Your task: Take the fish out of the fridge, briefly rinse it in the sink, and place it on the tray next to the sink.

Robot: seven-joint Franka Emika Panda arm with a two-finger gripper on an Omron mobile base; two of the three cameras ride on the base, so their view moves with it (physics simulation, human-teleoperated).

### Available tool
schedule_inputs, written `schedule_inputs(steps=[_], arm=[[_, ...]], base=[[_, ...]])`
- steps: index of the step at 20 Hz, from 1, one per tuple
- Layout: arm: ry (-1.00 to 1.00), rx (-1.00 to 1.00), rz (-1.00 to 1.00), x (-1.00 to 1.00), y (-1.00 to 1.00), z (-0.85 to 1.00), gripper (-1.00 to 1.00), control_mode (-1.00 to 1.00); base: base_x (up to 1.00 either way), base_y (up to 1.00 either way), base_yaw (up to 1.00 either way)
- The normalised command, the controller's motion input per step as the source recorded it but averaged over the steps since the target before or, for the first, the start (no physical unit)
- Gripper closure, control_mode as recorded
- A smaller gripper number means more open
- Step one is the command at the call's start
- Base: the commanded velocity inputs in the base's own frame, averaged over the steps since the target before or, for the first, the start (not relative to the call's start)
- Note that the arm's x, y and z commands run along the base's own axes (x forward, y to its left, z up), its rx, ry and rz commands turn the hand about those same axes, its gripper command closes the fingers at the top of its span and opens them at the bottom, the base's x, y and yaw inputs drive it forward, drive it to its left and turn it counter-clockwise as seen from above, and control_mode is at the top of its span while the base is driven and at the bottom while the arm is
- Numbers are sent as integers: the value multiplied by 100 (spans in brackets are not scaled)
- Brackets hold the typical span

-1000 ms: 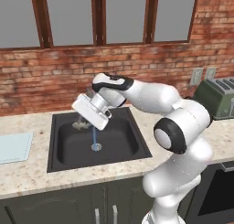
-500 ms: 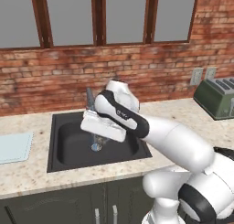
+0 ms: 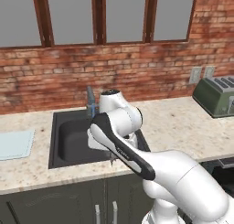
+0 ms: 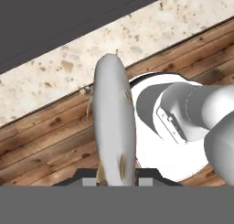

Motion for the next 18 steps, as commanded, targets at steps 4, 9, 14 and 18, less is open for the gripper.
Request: schedule_inputs(steps=[4, 9, 14, 18], arm=[[0, 0, 0, 0, 0, 0, 100, 100], [0, 0, 0, 0, 0, 0, 100, 100], [0, 0, 0, 0, 0, 0, 100, 100], [0, 0, 0, 0, 0, 0, 100, 100]], base=[[-71, 92, -2], [25, 100, -21], [93, 100, -26], [100, 100, -31]])
